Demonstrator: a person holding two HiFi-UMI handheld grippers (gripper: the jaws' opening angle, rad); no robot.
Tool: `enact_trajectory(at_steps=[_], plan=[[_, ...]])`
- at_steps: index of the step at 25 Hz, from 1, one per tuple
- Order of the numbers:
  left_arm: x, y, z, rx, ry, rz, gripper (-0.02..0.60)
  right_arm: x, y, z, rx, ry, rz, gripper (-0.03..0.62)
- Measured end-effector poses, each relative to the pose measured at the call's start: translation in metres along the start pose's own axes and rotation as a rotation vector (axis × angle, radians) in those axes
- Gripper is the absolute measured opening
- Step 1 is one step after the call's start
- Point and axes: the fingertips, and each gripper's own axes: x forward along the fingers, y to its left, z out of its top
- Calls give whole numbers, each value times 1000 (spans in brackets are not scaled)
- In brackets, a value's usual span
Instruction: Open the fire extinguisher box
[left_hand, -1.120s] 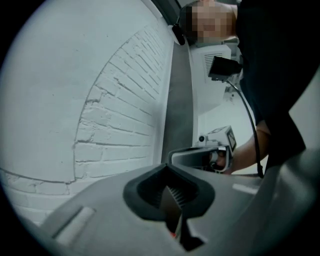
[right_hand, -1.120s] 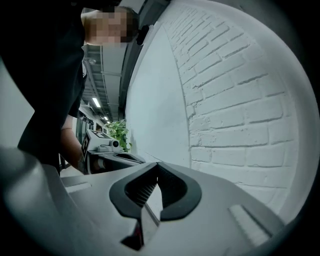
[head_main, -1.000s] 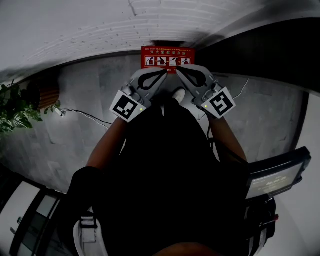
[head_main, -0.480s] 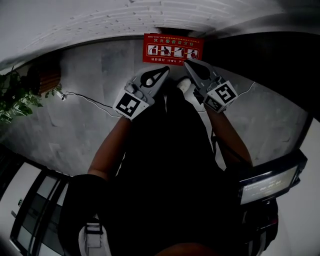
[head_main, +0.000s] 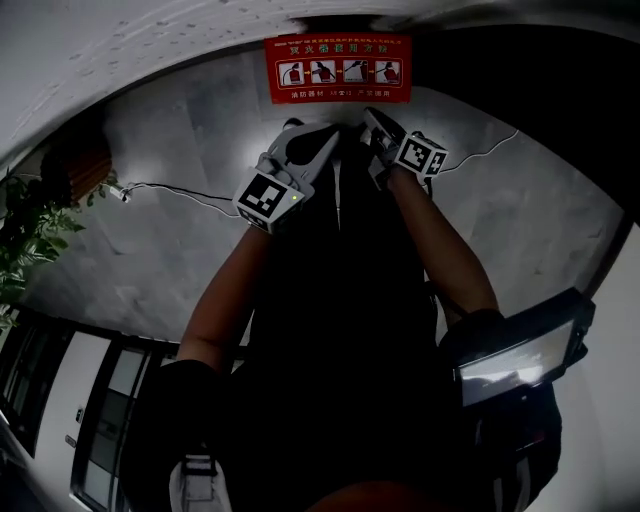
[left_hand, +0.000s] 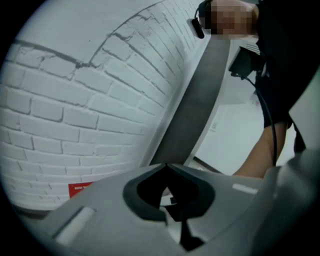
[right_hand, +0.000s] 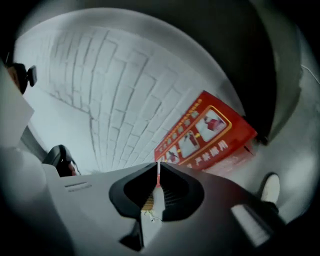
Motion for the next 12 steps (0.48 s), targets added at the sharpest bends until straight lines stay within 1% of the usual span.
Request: enact_trajectory(at_steps=[2, 3, 5, 6, 8, 12], plan=[[8, 10, -18, -23, 25, -3, 2, 2, -35, -8, 113, -62, -39, 18], [10, 14, -25, -34, 32, -5, 2, 4, -49, -11, 159, -89, -55, 34], [15, 20, -35, -49, 37, -8, 2, 7, -70, -16, 224, -123, -75, 104], [17, 21, -39, -51, 41, -10, 2, 10, -77, -18, 245, -134, -78, 123], [22, 22, -48, -55, 54, -20, 2, 15, -88, -18, 266, -153, -73, 129], [28, 19, -72, -65, 85, -46, 2, 23, -110, -15, 270, -174, -81, 135]])
